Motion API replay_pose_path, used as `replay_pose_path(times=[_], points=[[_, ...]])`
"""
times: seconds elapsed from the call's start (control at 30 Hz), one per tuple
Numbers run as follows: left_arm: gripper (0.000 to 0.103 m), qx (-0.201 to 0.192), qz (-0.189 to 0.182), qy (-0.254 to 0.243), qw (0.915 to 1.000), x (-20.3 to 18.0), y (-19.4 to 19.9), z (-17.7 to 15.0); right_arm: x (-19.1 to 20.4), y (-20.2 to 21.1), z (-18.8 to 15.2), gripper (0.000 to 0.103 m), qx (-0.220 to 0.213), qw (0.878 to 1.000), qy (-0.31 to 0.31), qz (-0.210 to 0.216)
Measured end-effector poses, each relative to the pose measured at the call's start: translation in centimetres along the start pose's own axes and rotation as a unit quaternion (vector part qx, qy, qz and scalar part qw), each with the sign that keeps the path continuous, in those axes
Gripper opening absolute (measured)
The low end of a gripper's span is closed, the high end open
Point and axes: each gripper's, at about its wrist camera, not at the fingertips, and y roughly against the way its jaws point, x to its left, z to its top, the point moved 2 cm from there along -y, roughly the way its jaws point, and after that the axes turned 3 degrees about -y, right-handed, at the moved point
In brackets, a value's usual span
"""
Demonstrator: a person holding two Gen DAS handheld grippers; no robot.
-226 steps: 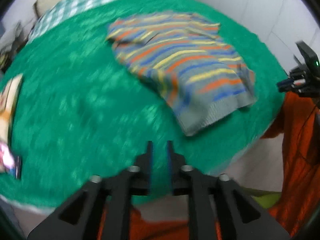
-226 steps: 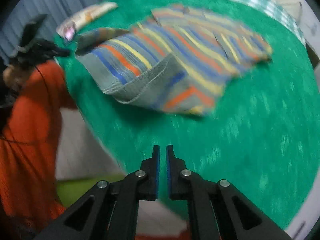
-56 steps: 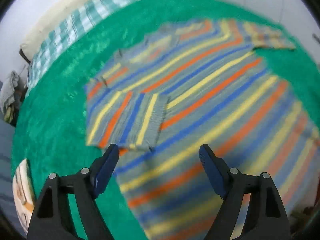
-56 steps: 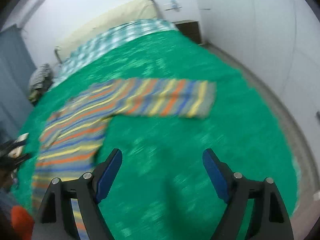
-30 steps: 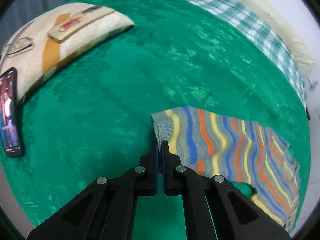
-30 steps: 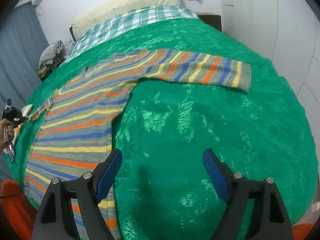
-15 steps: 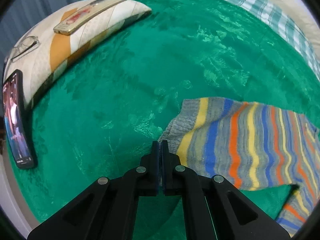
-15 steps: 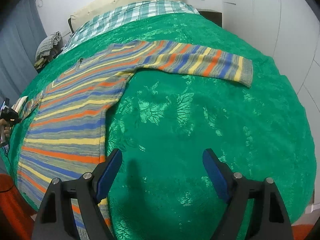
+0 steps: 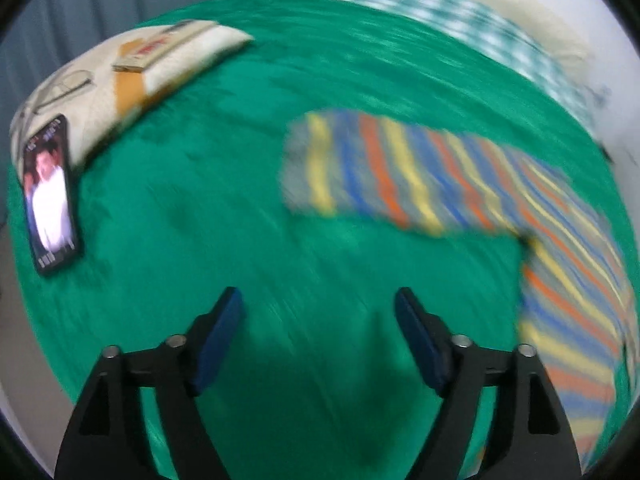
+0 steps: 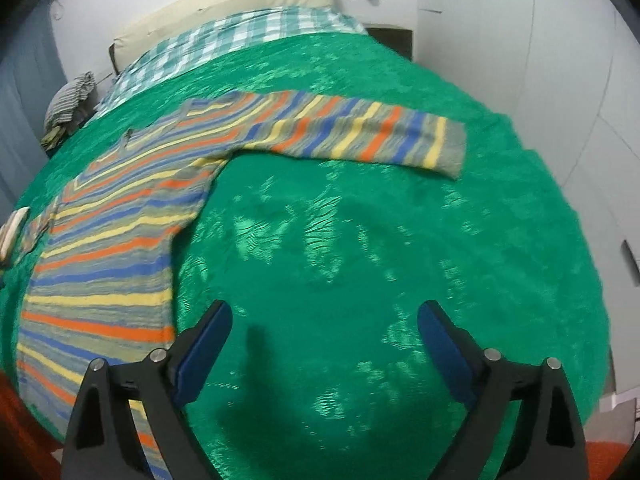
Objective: Fold small clothes
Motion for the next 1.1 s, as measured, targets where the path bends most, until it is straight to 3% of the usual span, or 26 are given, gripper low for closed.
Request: replay_pose_path(times=[0.13,0.2,0.27,0.33,0.47,0.6,0.93,1.1], points=[[0.094,0.006,-0.041,-0.045,0.9981,-2.8,0.0,-3.5,0.1,-0.1,0.0,0.094,-0.009,0.999,0.015,-0.028],[0.095,0.023,-0.048,-0.039,0.9978,-2.8,-1.5,-4.3,0.2,-0.9,-0.3,0.096,0.0,0.999,0.023,-0.043],[0.095,0.019,-0.042,-0.032,0.9984,-2.6,-2.2,-5.3,0.0,-2.2,-0.9,0.098,0.026,0.998,0.023,-0.054],[0.102,0.007,-0.032,-0.046,0.9984,-2.9,-2.1,-5.8,-0.3,-3.5,-1.6,0.103,0.049,0.997,0.023,-0.055],[0.103,0.005,-0.008,-0.078,0.9969,-4.1,-2.5,-6.1,-0.6,-3.4,-1.8,0.103,0.038,0.998,0.018,-0.049],[0.103,-0.018,-0.014,-0.073,0.9971,-3.9,-2.5,-6.4,-0.8,-3.4,-2.4,0.103,0.024,0.998,0.019,-0.048],[0.103,-0.029,0.019,-0.114,0.9928,-4.6,-2.8,-7.1,-0.3,-3.2,-3.4,0.103,-0.004,0.998,0.026,-0.051],[0.103,-0.029,0.018,-0.115,0.9928,-4.4,-2.8,-7.2,-0.3,-3.3,-3.4,0.103,-0.005,0.998,0.026,-0.05]])
